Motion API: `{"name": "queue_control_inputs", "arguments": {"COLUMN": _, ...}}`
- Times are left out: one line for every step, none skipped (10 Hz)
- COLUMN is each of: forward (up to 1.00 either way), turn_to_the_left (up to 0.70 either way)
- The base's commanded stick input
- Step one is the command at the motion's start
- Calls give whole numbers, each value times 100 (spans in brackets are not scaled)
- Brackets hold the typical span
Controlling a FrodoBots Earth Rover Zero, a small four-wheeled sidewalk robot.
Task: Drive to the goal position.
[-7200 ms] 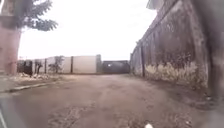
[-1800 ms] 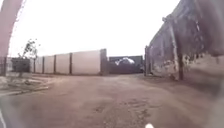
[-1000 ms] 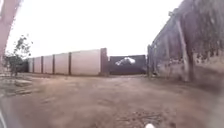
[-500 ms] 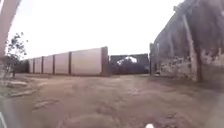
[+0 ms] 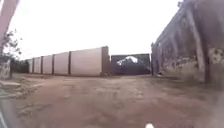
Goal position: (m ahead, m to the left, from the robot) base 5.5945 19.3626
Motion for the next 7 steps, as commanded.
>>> {"name": "queue_control_inputs", "arguments": {"forward": 70, "turn_to_the_left": 0}}
{"name": "queue_control_inputs", "arguments": {"forward": 70, "turn_to_the_left": 0}}
{"name": "queue_control_inputs", "arguments": {"forward": 70, "turn_to_the_left": 0}}
{"name": "queue_control_inputs", "arguments": {"forward": 70, "turn_to_the_left": 0}}
{"name": "queue_control_inputs", "arguments": {"forward": 70, "turn_to_the_left": 0}}
{"name": "queue_control_inputs", "arguments": {"forward": 70, "turn_to_the_left": 0}}
{"name": "queue_control_inputs", "arguments": {"forward": 70, "turn_to_the_left": 0}}
